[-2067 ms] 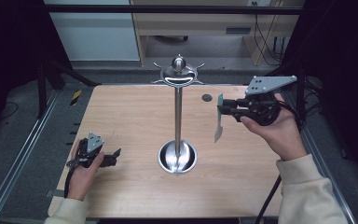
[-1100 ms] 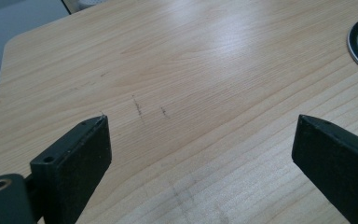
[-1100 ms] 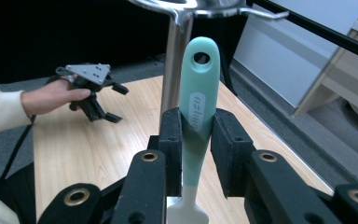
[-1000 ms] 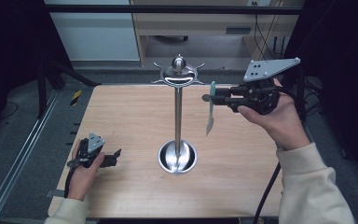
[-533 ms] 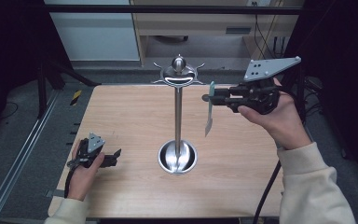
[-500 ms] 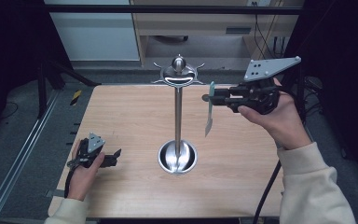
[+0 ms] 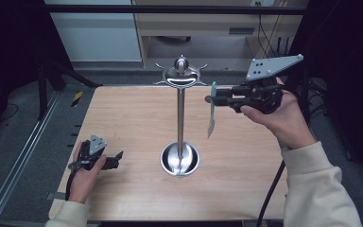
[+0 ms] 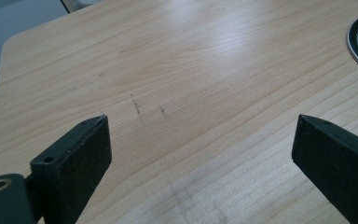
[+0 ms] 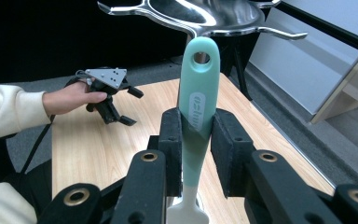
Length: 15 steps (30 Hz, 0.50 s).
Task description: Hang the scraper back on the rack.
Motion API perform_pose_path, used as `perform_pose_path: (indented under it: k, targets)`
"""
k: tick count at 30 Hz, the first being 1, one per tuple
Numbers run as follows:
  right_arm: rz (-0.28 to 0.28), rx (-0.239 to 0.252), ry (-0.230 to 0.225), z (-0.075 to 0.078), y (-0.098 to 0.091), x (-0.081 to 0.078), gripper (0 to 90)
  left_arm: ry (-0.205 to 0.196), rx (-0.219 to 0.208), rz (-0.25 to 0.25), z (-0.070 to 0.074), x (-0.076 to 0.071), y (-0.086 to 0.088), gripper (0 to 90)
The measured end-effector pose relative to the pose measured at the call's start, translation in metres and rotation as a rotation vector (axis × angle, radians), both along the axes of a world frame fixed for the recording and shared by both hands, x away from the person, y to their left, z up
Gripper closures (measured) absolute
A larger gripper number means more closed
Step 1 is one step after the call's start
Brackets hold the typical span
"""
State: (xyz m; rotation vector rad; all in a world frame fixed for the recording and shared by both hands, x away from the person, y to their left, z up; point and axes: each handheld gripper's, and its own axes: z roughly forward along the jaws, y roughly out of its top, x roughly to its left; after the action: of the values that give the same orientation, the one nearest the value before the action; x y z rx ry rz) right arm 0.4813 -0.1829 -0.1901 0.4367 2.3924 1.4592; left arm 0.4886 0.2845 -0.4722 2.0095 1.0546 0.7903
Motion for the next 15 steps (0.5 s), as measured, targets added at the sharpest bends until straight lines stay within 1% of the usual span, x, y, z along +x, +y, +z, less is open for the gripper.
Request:
perform_pose_path:
  k: [7,15]
  targets:
    - [0.010,-0.006,0.002,0.0016,0.0021,0.0002,74.5,0.000,0.000,0.000,0.0001,0.0000,0.0002,4.5]
    - [0.005,-0.013,0.016,0.0014,0.0021,0.0036,74.5,-0.002,-0.002,0.002,0.0001,0.0000,0.0004,4.5]
